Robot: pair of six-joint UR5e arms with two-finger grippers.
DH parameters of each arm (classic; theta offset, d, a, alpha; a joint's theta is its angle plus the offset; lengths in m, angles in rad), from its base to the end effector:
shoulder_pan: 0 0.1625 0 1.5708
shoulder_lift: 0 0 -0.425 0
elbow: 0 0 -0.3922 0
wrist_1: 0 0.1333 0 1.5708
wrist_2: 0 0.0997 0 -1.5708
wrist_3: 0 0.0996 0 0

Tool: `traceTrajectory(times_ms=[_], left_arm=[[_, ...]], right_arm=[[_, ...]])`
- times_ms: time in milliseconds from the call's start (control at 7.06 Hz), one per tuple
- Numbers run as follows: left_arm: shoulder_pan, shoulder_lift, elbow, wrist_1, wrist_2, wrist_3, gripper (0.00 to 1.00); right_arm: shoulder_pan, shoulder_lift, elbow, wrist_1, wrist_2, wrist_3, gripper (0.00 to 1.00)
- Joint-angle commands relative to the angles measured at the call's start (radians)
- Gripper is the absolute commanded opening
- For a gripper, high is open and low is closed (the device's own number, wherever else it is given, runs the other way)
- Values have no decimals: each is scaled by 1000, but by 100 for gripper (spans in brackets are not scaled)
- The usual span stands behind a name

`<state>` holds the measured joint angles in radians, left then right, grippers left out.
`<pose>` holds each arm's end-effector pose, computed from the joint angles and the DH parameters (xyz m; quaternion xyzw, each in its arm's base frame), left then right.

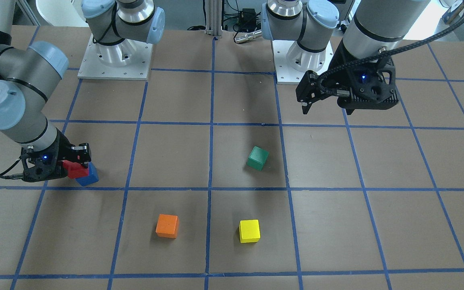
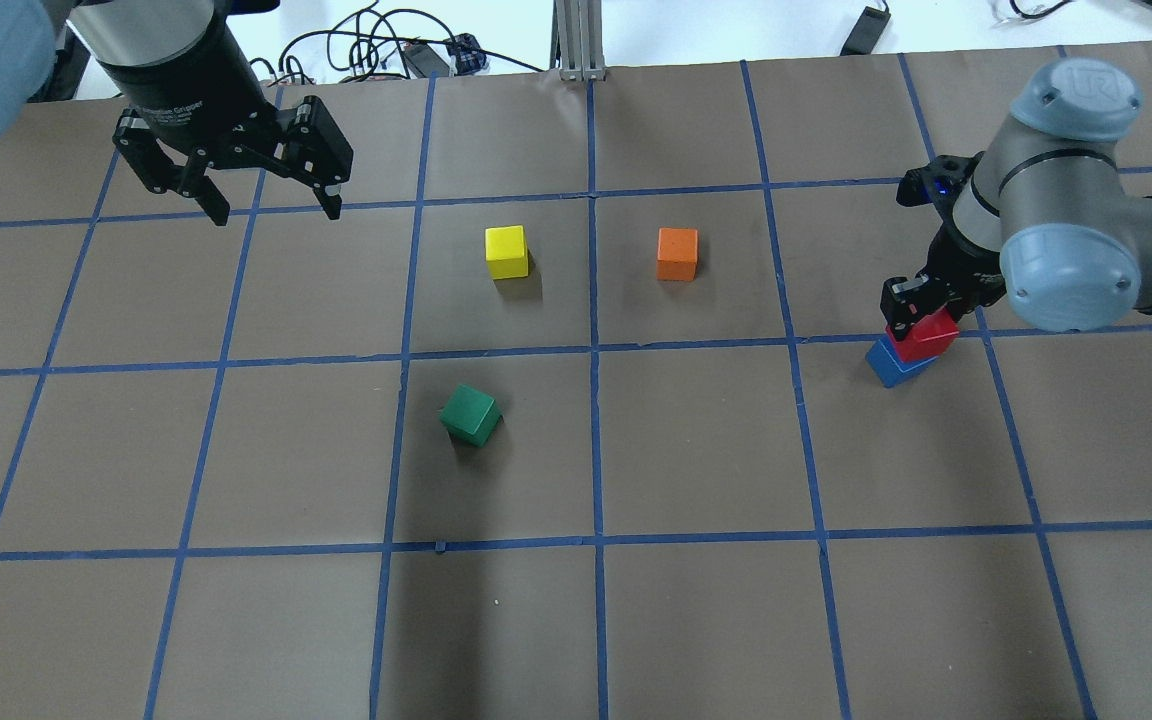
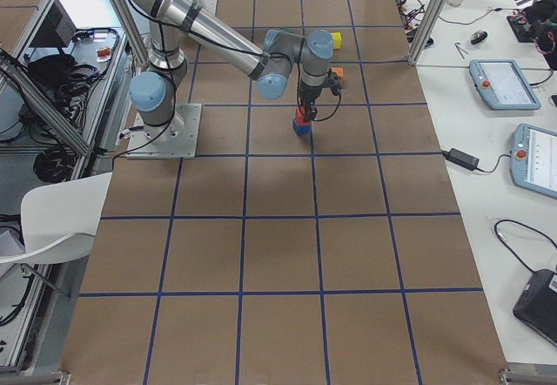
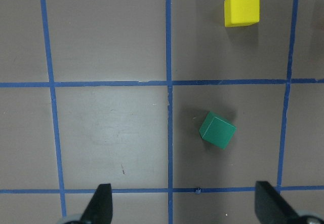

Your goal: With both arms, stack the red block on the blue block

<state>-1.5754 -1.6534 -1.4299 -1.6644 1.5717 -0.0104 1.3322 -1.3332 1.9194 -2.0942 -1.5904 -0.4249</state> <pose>-0.1356 -0.5221 0.5058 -0.0029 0.9998 0.0177 0.0006 0.0047 -0.5363 0.2530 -0.0933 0.9951 0.0329 0.0010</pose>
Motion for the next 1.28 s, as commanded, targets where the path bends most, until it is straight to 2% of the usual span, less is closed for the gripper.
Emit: traceTrajectory(times_ms=[0, 283, 425, 708, 1133], left_arm=[[0, 0, 0, 0, 1, 1, 100], [0, -2, 0, 0, 1, 1, 100], [0, -2, 0, 0, 1, 1, 100], [0, -3, 0, 0, 1, 1, 100], [0, -3, 0, 0, 1, 0, 100]], right_arm=[[1, 2, 1, 0, 0, 0, 69], [1, -1, 0, 2, 0, 3, 93], [1, -4, -6, 3, -3, 8, 100], [1, -90, -60, 137, -3, 17, 100], [18, -210, -291, 536, 3, 249, 100]])
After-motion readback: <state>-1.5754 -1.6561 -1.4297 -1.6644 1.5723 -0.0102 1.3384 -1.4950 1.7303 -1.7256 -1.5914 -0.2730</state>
